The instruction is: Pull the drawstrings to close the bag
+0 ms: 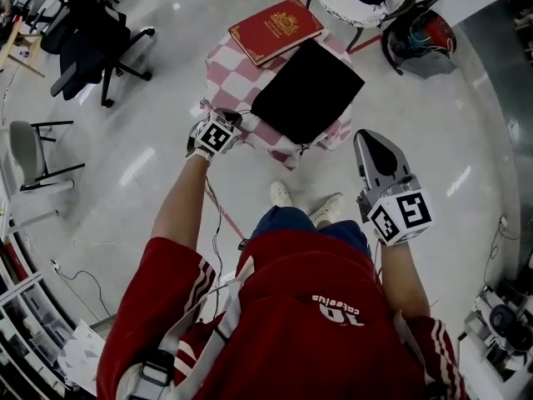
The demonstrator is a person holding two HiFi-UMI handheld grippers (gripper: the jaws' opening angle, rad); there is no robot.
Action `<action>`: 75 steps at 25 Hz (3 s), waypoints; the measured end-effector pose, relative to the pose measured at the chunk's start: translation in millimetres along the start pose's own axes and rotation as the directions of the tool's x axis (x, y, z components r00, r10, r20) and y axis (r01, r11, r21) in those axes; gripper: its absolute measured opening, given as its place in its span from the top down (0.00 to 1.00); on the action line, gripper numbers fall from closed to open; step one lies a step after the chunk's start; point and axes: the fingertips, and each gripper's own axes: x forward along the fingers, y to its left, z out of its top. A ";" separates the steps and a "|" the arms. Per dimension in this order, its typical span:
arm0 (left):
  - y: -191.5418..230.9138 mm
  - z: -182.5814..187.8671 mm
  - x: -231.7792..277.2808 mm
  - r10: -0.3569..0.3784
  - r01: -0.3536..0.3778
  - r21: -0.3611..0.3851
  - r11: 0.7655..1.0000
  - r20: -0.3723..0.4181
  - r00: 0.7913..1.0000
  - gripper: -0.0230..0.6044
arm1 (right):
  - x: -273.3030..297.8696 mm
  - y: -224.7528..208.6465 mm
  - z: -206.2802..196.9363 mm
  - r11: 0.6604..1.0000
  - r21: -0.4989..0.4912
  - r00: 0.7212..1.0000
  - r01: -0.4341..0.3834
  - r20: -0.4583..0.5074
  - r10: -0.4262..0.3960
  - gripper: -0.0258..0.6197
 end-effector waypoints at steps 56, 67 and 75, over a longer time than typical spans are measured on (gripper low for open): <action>-58.7 184.4 -102.0 -0.088 0.101 -0.016 0.995 0.374 0.923 0.95 | 95.5 28.9 -296.6 0.965 0.258 0.906 -0.040 -0.398 0.144 0.79; -60.5 193.0 -110.6 -0.116 0.127 -0.003 0.992 0.396 0.911 0.95 | 131.4 11.8 -317.3 0.966 0.251 0.894 0.065 -0.444 0.055 0.79; -45.2 180.3 -112.4 -0.088 0.109 -0.032 0.994 0.392 0.916 0.95 | 131.6 -2.2 -299.9 0.968 0.222 0.896 0.117 -0.444 -0.006 0.93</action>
